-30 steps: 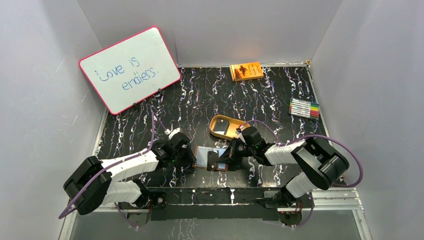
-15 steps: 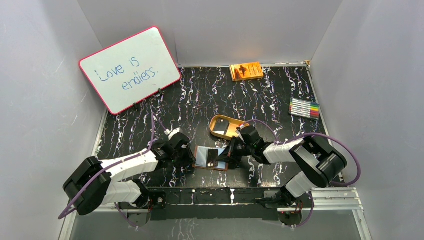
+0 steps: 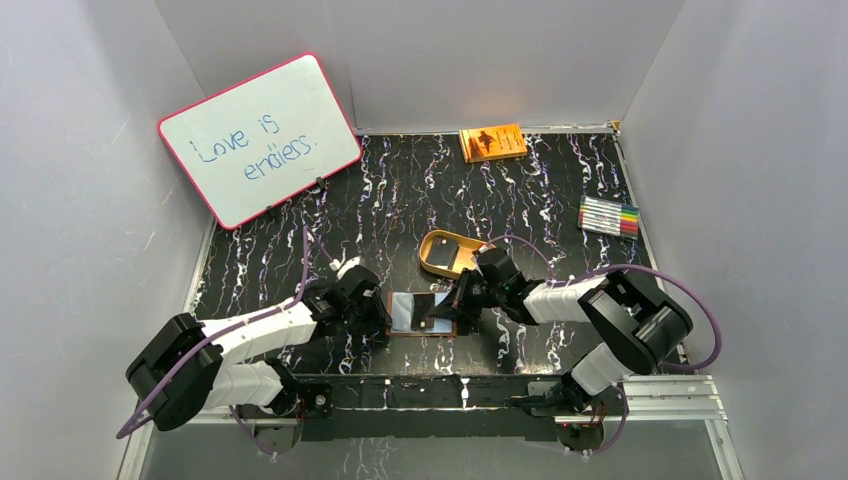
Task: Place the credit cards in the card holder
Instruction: Insert the credit card into the card holder.
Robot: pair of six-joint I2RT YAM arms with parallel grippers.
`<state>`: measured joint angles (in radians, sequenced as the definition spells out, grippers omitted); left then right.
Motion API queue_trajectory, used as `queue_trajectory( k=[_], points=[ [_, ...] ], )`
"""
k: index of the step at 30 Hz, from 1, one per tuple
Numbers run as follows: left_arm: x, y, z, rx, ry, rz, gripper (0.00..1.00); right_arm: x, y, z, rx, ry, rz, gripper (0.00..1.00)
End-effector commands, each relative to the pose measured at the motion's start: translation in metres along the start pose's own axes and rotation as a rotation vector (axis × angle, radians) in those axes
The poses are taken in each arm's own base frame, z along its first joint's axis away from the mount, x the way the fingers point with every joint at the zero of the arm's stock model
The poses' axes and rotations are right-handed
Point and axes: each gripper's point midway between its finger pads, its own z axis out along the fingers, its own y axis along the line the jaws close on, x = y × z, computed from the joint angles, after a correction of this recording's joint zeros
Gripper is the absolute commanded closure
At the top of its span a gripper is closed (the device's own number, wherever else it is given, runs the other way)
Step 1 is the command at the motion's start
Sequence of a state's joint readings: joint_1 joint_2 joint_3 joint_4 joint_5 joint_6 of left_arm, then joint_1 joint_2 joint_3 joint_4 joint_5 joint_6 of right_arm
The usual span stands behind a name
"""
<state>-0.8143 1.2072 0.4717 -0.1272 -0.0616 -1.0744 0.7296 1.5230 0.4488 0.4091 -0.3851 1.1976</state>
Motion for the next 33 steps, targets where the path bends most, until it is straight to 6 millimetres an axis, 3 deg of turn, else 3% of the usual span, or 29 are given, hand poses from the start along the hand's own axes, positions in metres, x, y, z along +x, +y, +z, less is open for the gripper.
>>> queue_trajectory(
  k=[1, 8, 19, 26, 33],
  points=[
    [0.025, 0.038, 0.002, -0.122, 0.090, 0.029, 0.78, -0.005, 0.010, 0.008, 0.005, -0.014, -0.034, 1.00],
    [0.026, 0.039, 0.002, -0.122, 0.091, 0.030, 0.78, 0.001, 0.008, 0.015, 0.067, -0.003, -0.076, 1.00],
    [0.020, 0.046, -0.001, -0.161, 0.065, 0.052, 0.78, -0.008, -0.006, -0.005, 0.180, -0.076, -0.162, 1.00],
    [0.016, 0.048, -0.002, -0.185, 0.055, 0.068, 0.78, -0.022, 0.022, -0.015, 0.115, -0.148, -0.258, 1.00],
    [0.007, 0.042, -0.010, -0.178, 0.023, 0.075, 0.66, -0.027, 0.041, -0.011, 0.088, -0.128, -0.334, 1.00]
  ],
)
